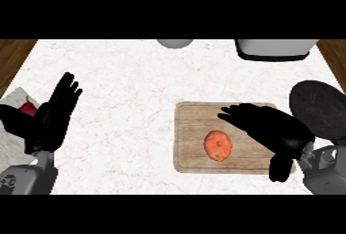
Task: Pick the squash from the cutting board and place it in the pan
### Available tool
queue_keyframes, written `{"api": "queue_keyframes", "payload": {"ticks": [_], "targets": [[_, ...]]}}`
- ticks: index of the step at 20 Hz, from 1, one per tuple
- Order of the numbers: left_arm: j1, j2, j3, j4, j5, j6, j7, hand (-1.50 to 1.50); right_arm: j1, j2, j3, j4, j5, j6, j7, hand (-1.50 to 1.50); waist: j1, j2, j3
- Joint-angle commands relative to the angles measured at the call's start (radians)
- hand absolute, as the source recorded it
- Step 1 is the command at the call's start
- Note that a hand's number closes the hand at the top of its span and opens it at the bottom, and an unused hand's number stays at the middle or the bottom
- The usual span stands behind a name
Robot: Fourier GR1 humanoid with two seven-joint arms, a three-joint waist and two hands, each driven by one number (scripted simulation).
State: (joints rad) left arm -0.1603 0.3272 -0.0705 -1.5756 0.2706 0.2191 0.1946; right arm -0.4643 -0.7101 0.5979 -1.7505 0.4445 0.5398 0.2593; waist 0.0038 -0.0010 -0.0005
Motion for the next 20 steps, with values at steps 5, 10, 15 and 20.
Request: {"api": "queue_keyframes", "payload": {"ticks": [5,10,15,20], "targets": [[-0.073,-0.020,0.024,0.023,-0.028,-0.002,0.049,0.00,0.023,0.059,0.010,-0.126,0.168,0.091,0.130,-1.50,-0.008,0.000,0.000],[0.049,-0.053,-0.003,-0.085,-0.065,-0.003,0.041,0.00,0.048,0.199,0.018,-0.100,0.235,0.095,0.151,-1.50,0.004,0.000,0.001],[0.001,-0.049,0.050,-0.010,-0.056,-0.051,0.016,0.00,0.011,0.329,0.031,-0.051,0.288,0.192,0.246,-1.50,0.001,0.001,0.000],[0.004,-0.039,0.098,0.035,-0.034,-0.114,-0.019,0.00,0.040,0.360,0.035,0.019,0.399,0.150,0.219,-1.50,0.000,0.001,0.000]]}}
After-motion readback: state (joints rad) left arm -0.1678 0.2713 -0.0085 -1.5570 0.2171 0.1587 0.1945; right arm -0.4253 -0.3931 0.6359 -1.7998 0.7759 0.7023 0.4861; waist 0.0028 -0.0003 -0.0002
